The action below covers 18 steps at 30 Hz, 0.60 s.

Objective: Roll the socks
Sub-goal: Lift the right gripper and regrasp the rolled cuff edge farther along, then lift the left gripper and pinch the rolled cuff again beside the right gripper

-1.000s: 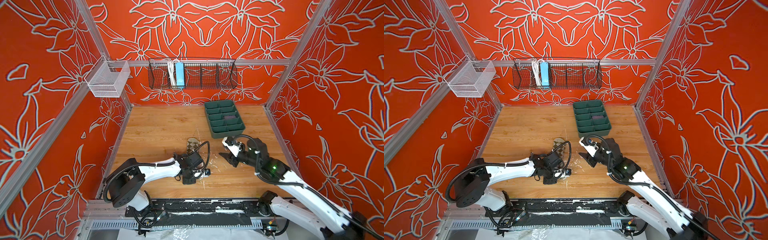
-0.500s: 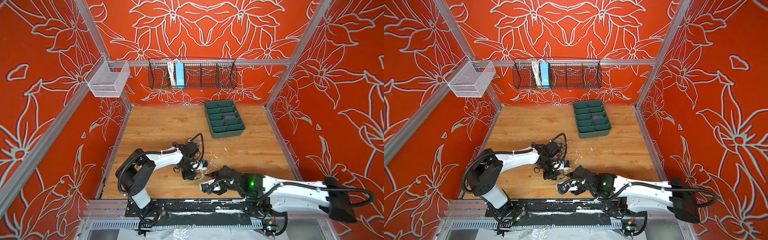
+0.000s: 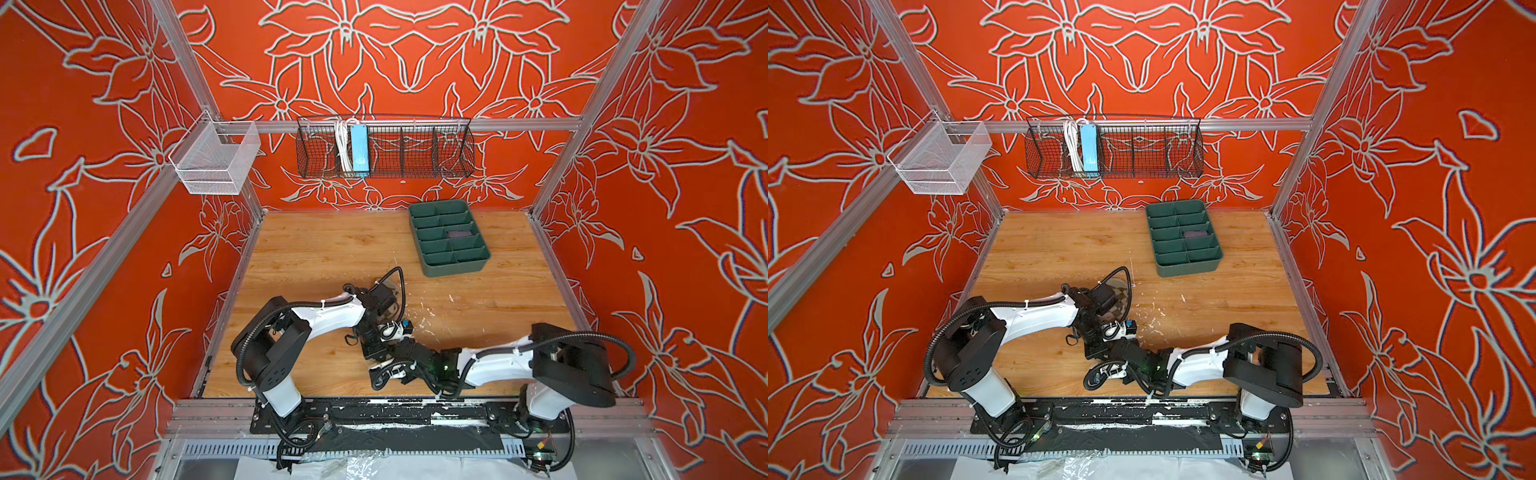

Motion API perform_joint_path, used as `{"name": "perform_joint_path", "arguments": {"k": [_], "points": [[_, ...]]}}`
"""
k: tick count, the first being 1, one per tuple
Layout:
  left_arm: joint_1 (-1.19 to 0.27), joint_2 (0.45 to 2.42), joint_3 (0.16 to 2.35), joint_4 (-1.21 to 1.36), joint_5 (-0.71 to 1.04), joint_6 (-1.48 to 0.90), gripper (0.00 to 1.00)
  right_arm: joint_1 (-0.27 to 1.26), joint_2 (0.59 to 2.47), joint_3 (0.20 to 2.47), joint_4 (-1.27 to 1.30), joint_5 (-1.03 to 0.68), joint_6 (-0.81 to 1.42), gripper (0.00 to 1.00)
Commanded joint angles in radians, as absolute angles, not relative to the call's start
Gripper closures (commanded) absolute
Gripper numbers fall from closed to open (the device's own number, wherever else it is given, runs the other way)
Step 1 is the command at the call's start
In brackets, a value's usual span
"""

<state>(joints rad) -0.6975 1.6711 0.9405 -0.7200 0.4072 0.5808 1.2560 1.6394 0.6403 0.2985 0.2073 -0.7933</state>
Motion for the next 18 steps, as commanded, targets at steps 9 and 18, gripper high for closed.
{"name": "perform_joint_path", "arguments": {"k": [9, 18], "points": [[-0.704, 1.440, 0.876, -0.621, 0.229, 0.555, 0.62, 1.191, 1.652, 0.764, -0.108, -0.032, -0.685, 1.00], [-0.703, 0.956, 0.733, -0.475, -0.123, 0.523, 0.46, 1.057, 1.665, 0.890, -0.409, -0.355, -0.609, 1.00]]}}
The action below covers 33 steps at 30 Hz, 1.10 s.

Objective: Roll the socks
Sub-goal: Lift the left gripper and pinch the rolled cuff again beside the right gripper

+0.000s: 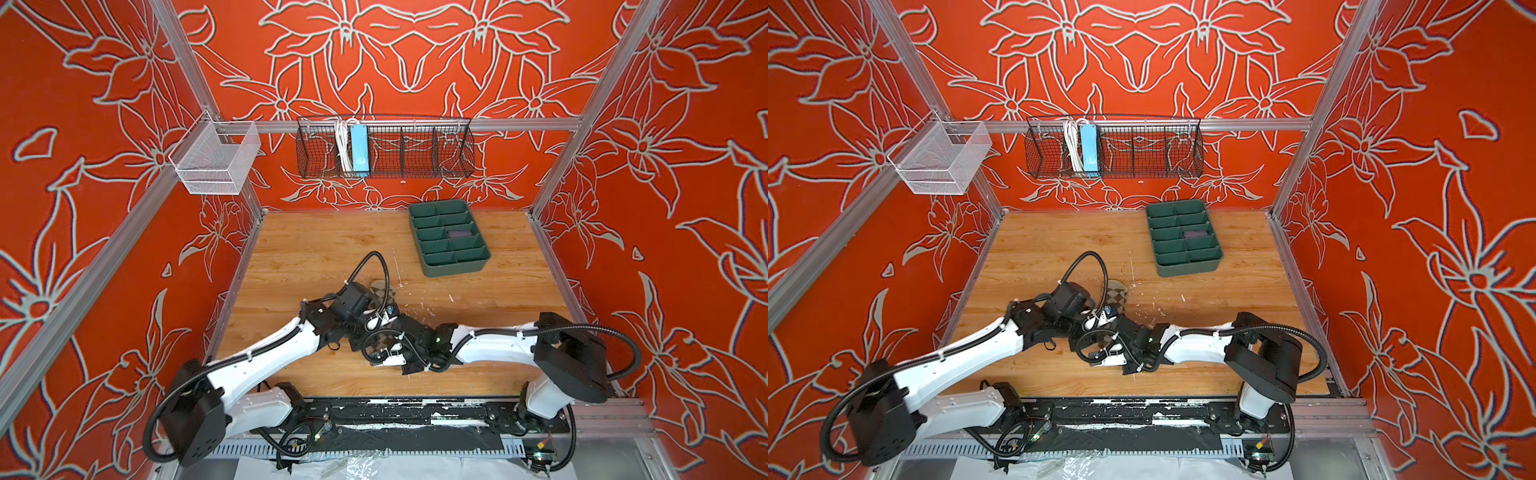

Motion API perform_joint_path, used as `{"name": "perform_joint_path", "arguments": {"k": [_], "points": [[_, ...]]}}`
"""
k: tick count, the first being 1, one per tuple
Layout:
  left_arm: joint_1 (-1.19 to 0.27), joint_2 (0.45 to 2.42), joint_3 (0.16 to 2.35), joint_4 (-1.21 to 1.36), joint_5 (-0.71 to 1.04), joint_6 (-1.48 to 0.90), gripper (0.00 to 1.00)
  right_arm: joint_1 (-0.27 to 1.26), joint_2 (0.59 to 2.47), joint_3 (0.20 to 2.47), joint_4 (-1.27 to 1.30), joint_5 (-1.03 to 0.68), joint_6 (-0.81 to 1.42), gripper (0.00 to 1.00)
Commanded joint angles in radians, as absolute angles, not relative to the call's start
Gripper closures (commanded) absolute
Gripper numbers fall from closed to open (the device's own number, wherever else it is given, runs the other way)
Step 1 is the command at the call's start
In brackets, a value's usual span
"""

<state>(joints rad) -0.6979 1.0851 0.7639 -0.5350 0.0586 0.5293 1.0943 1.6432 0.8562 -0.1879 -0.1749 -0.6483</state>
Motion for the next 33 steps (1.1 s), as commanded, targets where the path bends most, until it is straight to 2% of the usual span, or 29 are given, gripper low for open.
{"name": "perform_joint_path", "arguments": {"k": [1, 3, 7, 10, 14, 17, 20, 27, 33], "points": [[-0.703, 0.889, 0.717, -0.451, -0.184, 0.520, 0.45, 1.044, 1.673, 0.905, -0.431, -0.386, -0.608, 1.00], [-0.703, 0.748, 0.684, -0.403, -0.309, 0.518, 0.39, 1.007, 1.699, 0.934, -0.474, -0.457, -0.606, 1.00], [-0.703, 0.514, 0.654, -0.388, -0.374, 0.526, 0.21, 0.953, 1.778, 1.011, -0.555, -0.539, -0.601, 1.00], [-0.703, 0.406, 0.666, -0.450, -0.310, 0.532, 0.14, 0.923, 1.858, 1.076, -0.598, -0.575, -0.598, 1.00], [-0.702, 0.375, 0.713, -0.627, -0.074, 0.617, 0.15, 0.897, 1.990, 1.207, -0.705, -0.588, -0.599, 1.00], [-0.707, 0.456, 0.724, -0.724, 0.061, 0.688, 0.18, 0.865, 2.082, 1.296, -0.768, -0.600, -0.591, 1.00], [-0.754, 0.571, 0.705, -0.743, 0.070, 0.725, 0.20, 0.837, 2.136, 1.348, -0.793, -0.615, -0.581, 0.99], [-1.134, 0.823, 0.539, -0.563, -0.226, 0.785, 0.19, 0.800, 2.178, 1.374, -0.789, -0.635, -0.575, 0.94], [-1.222, 1.114, 0.520, -0.425, -0.315, 0.737, 0.24, 0.794, 2.168, 1.369, -0.786, -0.641, -0.583, 0.94]]}}
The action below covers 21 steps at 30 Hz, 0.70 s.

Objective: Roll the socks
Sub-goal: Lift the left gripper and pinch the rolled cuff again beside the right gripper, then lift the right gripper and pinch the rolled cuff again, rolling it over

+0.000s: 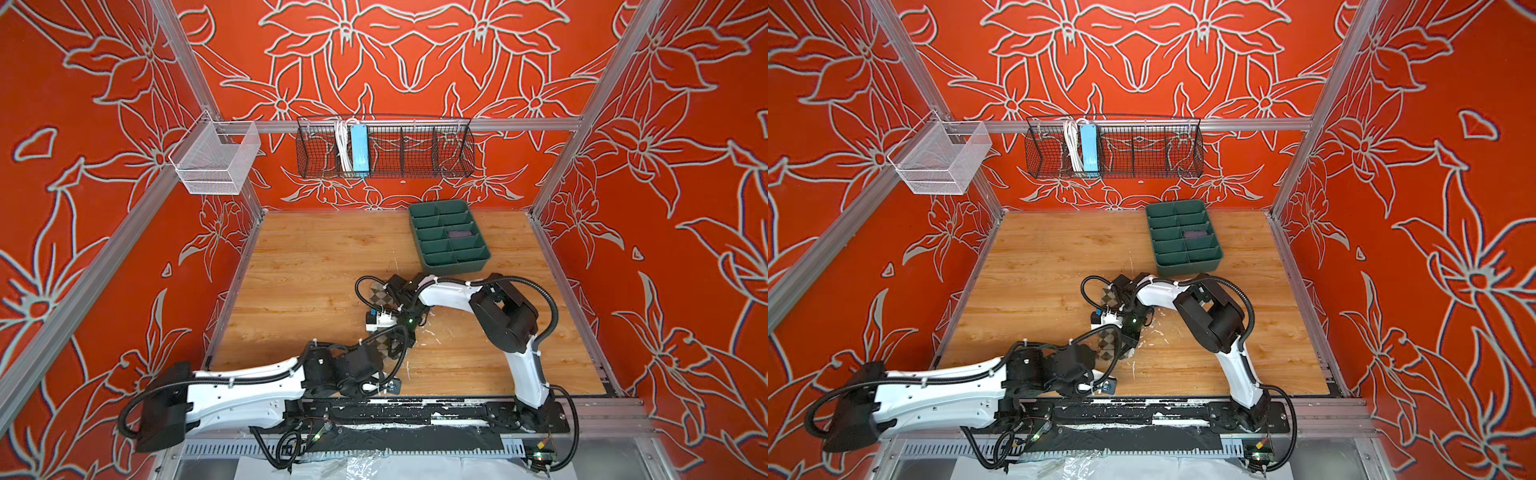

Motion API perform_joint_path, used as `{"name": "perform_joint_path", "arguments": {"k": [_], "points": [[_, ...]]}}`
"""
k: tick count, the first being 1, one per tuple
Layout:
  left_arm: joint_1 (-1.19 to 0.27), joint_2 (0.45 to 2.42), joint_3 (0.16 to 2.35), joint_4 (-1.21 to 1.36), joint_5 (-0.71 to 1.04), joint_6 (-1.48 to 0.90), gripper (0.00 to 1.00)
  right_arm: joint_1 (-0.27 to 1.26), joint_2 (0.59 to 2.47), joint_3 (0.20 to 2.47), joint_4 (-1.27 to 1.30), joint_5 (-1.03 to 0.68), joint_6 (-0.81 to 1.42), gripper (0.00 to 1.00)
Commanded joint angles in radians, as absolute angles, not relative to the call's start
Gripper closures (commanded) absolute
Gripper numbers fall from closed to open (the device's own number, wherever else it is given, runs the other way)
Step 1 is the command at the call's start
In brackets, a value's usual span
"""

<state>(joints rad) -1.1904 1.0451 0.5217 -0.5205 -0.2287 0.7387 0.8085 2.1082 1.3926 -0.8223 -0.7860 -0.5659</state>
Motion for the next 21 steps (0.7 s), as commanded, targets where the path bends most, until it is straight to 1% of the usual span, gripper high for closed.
{"name": "perform_joint_path", "arguments": {"k": [1, 6, 8, 12, 15, 17, 18, 19, 21], "points": [[-1.226, 1.151, 0.521, -0.401, -0.340, 0.733, 0.24, 0.794, 2.162, 1.364, -0.780, -0.644, -0.584, 0.94], [-1.226, 1.238, 0.499, -0.244, -0.417, 0.751, 0.27, 0.793, 2.147, 1.347, -0.775, -0.661, -0.587, 0.94], [-1.226, 1.272, 0.487, -0.182, -0.448, 0.762, 0.33, 0.792, 2.143, 1.342, -0.775, -0.669, -0.589, 0.94], [-1.226, 1.341, 0.505, -0.183, -0.498, 0.737, 0.51, 0.791, 2.125, 1.327, -0.765, -0.678, -0.591, 0.94], [-1.226, 1.391, 0.537, -0.235, -0.521, 0.698, 0.72, 0.784, 2.100, 1.307, -0.744, -0.675, -0.588, 0.94], [-1.224, 1.410, 0.541, -0.239, -0.522, 0.691, 0.92, 0.771, 2.075, 1.288, -0.716, -0.674, -0.578, 0.94], [-1.218, 1.412, 0.540, -0.243, -0.514, 0.687, 0.98, 0.763, 2.061, 1.278, -0.702, -0.672, -0.571, 0.93], [-1.209, 1.410, 0.544, -0.253, -0.495, 0.678, 1.00, 0.757, 2.041, 1.262, -0.681, -0.669, -0.564, 0.92], [-1.183, 1.393, 0.558, -0.293, -0.435, 0.668, 1.00, 0.744, 1.997, 1.228, -0.644, -0.664, -0.556, 0.84]]}}
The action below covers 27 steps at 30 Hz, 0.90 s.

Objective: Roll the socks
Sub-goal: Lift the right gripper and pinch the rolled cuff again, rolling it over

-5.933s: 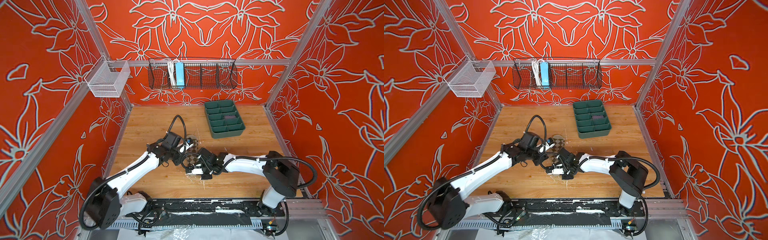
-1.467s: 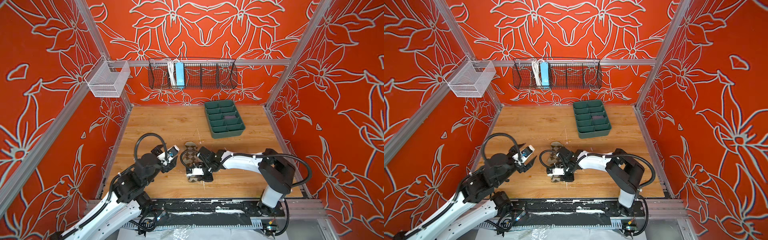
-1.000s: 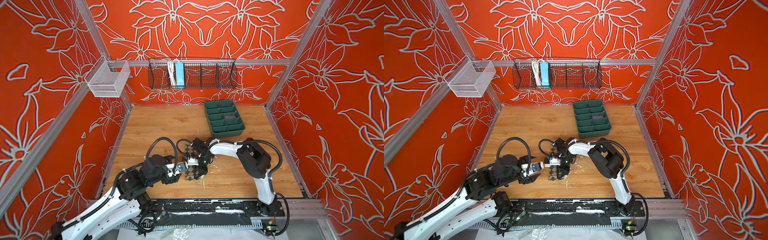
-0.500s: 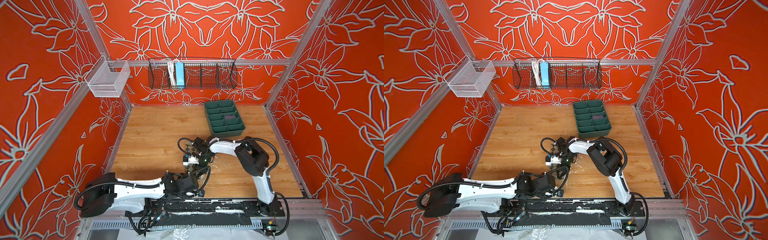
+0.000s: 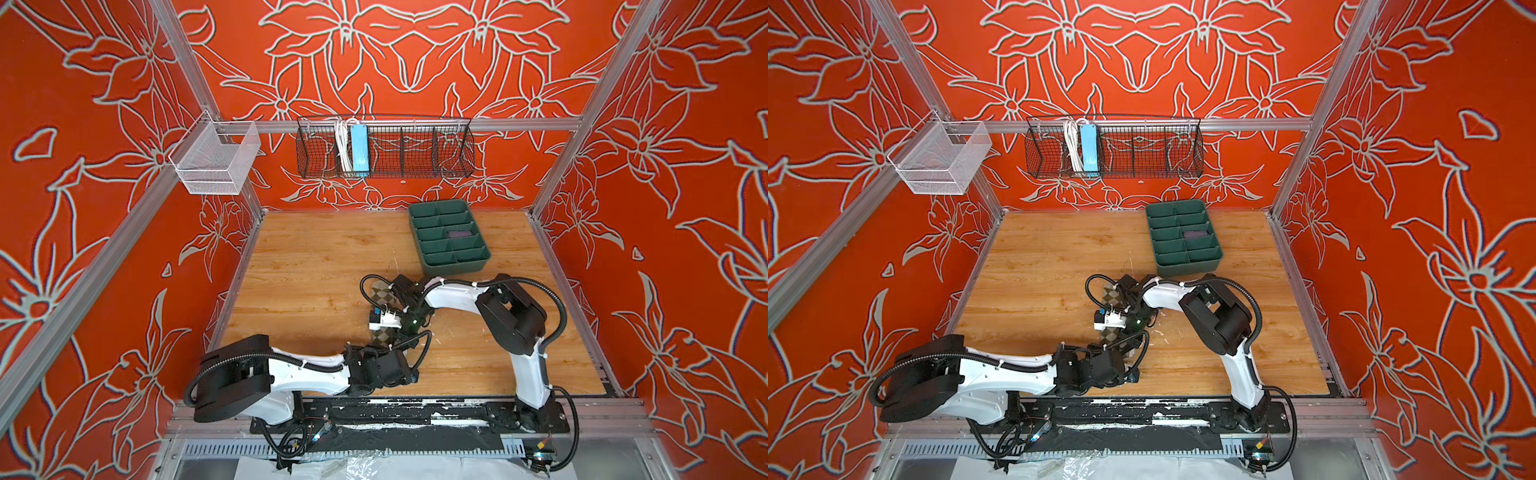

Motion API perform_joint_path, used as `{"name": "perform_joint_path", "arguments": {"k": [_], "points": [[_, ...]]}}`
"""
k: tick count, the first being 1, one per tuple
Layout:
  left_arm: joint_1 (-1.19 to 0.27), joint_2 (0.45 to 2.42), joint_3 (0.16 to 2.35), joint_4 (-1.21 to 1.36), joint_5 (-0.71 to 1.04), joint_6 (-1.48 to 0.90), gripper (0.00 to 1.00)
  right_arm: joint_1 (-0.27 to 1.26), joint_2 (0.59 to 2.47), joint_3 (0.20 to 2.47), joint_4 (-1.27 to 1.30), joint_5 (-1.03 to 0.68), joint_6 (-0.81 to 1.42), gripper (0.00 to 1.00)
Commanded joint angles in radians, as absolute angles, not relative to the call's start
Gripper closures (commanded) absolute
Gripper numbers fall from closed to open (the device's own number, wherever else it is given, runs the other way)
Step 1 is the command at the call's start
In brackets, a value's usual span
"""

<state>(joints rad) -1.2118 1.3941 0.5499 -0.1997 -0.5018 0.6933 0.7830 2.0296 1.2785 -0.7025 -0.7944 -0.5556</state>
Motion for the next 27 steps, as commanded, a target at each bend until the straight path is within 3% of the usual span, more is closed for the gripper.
{"name": "perform_joint_path", "arguments": {"k": [1, 6, 14, 20, 24, 27], "points": [[-1.159, 1.374, 0.564, -0.312, -0.404, 0.663, 1.00, 0.736, 1.966, 1.200, -0.613, -0.664, -0.551, 0.79], [-1.021, 1.286, 0.607, -0.449, -0.159, 0.650, 1.00, 0.700, 1.741, 1.022, -0.392, -0.586, -0.483, 0.64], [-0.878, 1.340, 0.716, -0.582, 0.095, 0.667, 1.00, 0.619, 1.144, 0.707, -0.025, -0.045, -0.243, 0.59], [-0.812, 1.507, 0.844, -0.668, 0.227, 0.667, 1.00, 0.633, 0.693, 0.512, -0.031, -0.150, -0.364, 0.61], [-0.767, 1.609, 0.924, -0.723, 0.297, 0.652, 0.99, 0.752, 0.578, 0.408, -0.030, -0.195, -0.404, 0.61], [-0.741, 1.689, 0.989, -0.775, 0.326, 0.640, 0.98, 0.983, 0.665, 0.377, -0.010, -0.056, -0.531, 0.56]]}}
